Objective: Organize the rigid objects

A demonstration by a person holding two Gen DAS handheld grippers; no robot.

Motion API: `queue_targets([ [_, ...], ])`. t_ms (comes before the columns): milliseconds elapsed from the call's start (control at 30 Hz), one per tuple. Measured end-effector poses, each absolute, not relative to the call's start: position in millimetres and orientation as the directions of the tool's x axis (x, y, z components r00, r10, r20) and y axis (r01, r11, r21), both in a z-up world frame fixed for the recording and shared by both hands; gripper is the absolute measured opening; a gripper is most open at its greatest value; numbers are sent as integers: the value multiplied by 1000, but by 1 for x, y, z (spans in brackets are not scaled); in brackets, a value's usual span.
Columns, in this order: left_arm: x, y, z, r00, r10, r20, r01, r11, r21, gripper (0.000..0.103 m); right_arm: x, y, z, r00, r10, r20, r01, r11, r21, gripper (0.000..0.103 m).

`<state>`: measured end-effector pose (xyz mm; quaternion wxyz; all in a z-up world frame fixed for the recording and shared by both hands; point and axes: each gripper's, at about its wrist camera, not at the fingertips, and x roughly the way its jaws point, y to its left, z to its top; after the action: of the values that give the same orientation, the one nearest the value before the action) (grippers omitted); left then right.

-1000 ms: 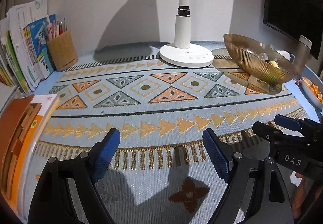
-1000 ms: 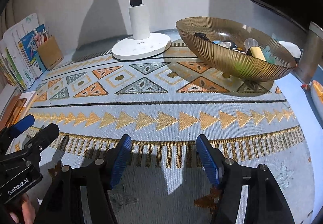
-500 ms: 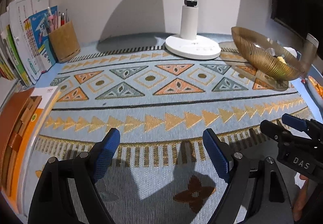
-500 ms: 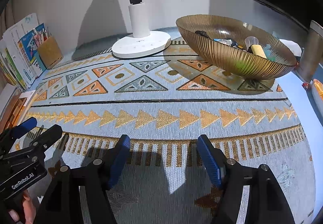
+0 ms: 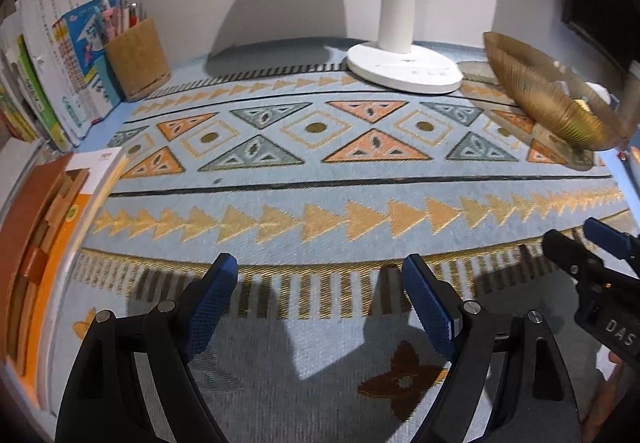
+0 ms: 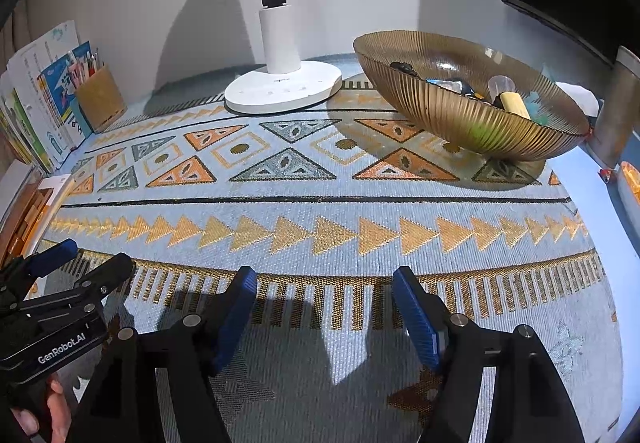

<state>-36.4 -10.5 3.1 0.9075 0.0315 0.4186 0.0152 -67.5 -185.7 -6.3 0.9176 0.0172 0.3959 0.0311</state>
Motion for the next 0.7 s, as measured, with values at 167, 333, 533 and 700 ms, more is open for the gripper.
queue_targets([
  [167,-38,-6,0,614,49,-788,-4,998,60,86,-62,-183,-10,657,74,-750,-59,997,47,69],
  [333,-42,3,-6,580,10,-814,-1,1000,11,103,-56,-176,-12,638,60,-768,-74,997,16,70],
  [533,-42,3,-6,582,-15,-813,42,999,12,103,-48,-159,-15,614,55,-787,-120,992,-25,92],
  [700,-41,4,-6,590,-22,-807,52,999,10,103,-38,-166,-17,589,59,-806,-104,995,-4,103],
])
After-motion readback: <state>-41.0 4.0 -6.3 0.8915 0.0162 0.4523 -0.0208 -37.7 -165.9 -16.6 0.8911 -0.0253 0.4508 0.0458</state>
